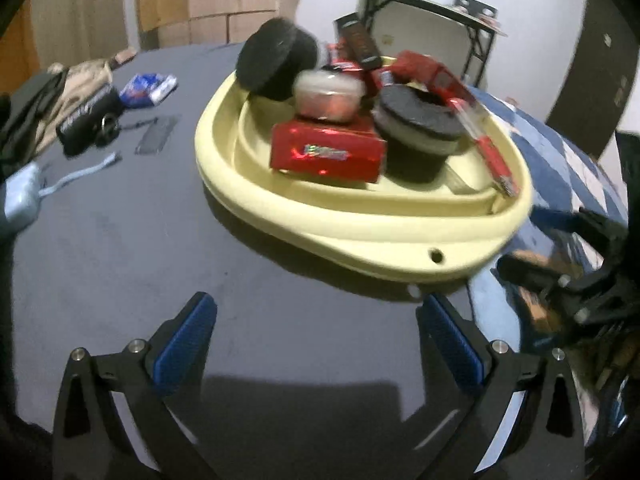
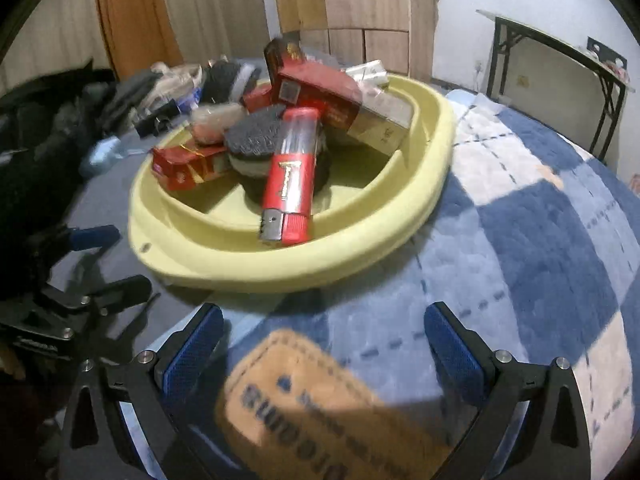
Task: Organize rigid objects
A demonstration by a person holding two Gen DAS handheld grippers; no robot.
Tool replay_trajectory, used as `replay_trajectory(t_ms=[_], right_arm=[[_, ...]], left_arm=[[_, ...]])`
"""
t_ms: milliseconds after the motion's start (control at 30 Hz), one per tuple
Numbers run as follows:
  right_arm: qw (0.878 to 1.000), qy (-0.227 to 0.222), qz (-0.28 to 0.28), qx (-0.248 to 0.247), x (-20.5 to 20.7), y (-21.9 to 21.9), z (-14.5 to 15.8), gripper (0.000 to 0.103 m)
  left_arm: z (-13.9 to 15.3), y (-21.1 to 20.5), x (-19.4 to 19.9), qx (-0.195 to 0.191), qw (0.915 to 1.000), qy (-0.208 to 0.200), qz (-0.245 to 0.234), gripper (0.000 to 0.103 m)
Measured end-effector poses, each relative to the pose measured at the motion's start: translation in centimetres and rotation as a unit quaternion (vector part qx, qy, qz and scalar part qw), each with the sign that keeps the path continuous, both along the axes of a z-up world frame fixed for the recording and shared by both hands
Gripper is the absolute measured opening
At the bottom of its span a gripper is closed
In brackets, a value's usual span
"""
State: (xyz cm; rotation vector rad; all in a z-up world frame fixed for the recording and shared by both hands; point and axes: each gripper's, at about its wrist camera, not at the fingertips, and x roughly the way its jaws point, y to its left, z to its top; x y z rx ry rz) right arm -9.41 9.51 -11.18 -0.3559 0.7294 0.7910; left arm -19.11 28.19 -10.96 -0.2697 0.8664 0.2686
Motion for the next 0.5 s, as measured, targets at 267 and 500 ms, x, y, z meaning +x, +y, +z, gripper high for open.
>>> replay_trajectory(t_ms=[267,500], right_arm=[[0.999,-0.026,0.026,-0.029,0.7,4.0,-0.7,0.103],[0.999,-0.031,0.025,-0.03,1.5,4.8,-1.1,0.103]], left_arm=[[-0.9,-0.4,2.3,0.027,0.9988,0.021,0.035,0.103],[-0.9,-0.7,2.4,0.035,0.9982,0.023,0.042,0.103]])
